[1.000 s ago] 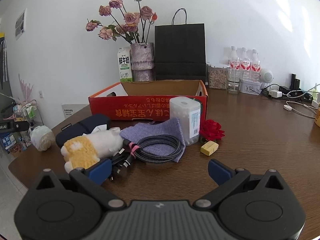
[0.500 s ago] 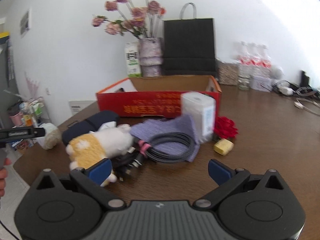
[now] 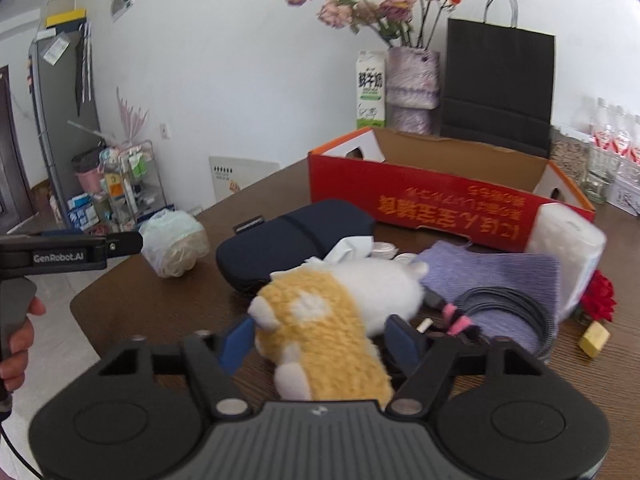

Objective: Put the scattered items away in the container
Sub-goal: 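Grasp the plastic-wrapped green item with left gripper while right grasps the plush toy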

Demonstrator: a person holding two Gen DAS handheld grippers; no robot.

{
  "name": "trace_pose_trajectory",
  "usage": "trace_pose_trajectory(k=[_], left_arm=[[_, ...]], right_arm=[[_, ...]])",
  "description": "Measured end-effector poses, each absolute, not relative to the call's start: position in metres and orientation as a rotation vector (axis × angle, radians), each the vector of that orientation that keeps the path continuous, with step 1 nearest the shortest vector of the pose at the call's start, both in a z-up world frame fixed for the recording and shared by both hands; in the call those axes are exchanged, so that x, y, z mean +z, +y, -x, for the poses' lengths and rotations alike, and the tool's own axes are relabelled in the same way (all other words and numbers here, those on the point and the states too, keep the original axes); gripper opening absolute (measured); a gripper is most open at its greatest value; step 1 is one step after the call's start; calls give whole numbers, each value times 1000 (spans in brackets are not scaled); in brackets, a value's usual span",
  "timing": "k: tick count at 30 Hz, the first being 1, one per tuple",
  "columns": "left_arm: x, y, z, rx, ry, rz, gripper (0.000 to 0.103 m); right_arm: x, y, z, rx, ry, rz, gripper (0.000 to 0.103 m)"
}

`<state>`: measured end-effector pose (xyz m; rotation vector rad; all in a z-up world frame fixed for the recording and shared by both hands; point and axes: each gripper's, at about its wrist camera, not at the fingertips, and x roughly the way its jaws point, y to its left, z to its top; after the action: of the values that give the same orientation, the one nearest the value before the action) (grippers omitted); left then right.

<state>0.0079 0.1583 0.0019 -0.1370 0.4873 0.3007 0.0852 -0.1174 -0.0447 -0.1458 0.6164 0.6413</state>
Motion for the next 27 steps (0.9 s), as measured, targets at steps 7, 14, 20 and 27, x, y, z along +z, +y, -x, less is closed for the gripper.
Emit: trace_pose_trajectory(k=[7, 14, 20, 27], left_arm=[[-3, 164, -19, 251, 491, 148, 103], [-7, 158, -39, 204, 499, 116, 103], [-17, 156, -58, 180, 521, 104, 100], [-22, 158, -66, 169, 538, 152, 46]], right_arm=[[-52, -111, -88, 640, 643, 153, 50], [-28, -130, -80, 552, 523, 132, 50], [-27, -142, -95, 465, 533, 112, 50], [-25, -150, -99, 443, 512, 97, 50]])
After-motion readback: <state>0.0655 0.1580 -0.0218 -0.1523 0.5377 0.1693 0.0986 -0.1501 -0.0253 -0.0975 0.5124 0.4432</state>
